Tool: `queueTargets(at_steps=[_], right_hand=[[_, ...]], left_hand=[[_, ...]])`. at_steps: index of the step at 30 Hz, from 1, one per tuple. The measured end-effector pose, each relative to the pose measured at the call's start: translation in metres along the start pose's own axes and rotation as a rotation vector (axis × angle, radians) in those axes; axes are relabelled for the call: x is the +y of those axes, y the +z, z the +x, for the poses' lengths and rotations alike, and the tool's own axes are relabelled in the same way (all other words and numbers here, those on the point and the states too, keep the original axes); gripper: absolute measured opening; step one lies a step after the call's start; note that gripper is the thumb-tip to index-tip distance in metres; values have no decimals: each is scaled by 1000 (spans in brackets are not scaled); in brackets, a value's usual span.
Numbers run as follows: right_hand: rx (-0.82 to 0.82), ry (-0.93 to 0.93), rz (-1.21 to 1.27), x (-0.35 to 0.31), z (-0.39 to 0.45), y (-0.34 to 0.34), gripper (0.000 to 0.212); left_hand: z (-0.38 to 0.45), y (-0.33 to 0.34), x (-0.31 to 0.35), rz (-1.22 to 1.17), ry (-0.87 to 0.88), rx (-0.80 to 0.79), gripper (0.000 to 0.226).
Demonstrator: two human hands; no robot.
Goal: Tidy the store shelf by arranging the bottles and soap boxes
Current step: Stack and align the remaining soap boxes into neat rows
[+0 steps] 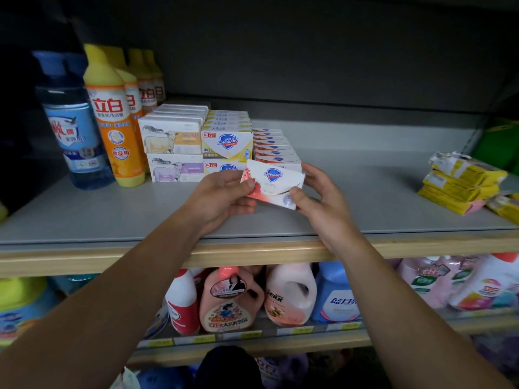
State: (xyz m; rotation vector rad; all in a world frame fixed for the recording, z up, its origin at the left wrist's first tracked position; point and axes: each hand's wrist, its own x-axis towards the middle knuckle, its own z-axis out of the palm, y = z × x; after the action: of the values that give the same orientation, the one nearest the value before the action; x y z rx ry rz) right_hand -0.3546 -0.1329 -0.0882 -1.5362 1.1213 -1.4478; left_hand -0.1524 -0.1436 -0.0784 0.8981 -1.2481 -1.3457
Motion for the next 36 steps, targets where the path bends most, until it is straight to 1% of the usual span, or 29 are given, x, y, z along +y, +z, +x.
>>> queueTargets(at_steps=[2,3,4,10,15,18,20,21,23,24,26,27,28,29,31,33,36], right_hand=[[47,-16,-37,3,2,0,37],[57,-29,-43,4,2,0,32],[62,-44,-49,4,2,0,31],[50,-120,-130,2,-1,1,42],[56,-124,-148,3,-2,2,45],[43,-114,-182,1,-2,3,56],[26,-176,-277,0,-1,6,62],[19,-217,-345,0,-1,8,60],[26,-271,-446,-2,0,8,52],[42,-287,-484,-3,3,5,49],[83,-317,-551,-9,11,-5,47],[103,-325,-575,-13,17,-11,47],[119,-329,-599,-17,25,-17,47],[129,-334,-627,-21,33,-22,47],[132,-345,-696,-29,50,-26,48],[106,-344,-757,-33,66,-23,47],[81,-333,-800,-37,88,-12,47]], left_hand=[[-3,1,2,2,37,-27,21],[-5,3,3,0,54,-29,26],[-7,4,4,-7,68,-26,29],[-13,7,4,-34,132,-34,40],[-10,4,2,-45,158,-82,36],[-10,6,1,-36,158,-62,34],[-10,8,2,-14,161,-49,28],[-11,9,2,6,163,-40,24],[-10,12,1,132,190,17,20],[-10,13,1,253,220,72,20],[-8,14,-3,560,288,169,31],[-7,14,-5,740,308,186,40],[-7,14,-7,930,312,173,47],[-7,14,-9,1103,306,125,51],[-7,17,-13,1342,285,-22,65],[-5,18,-15,1437,282,-75,82],[-2,16,-19,1439,305,-47,83]])
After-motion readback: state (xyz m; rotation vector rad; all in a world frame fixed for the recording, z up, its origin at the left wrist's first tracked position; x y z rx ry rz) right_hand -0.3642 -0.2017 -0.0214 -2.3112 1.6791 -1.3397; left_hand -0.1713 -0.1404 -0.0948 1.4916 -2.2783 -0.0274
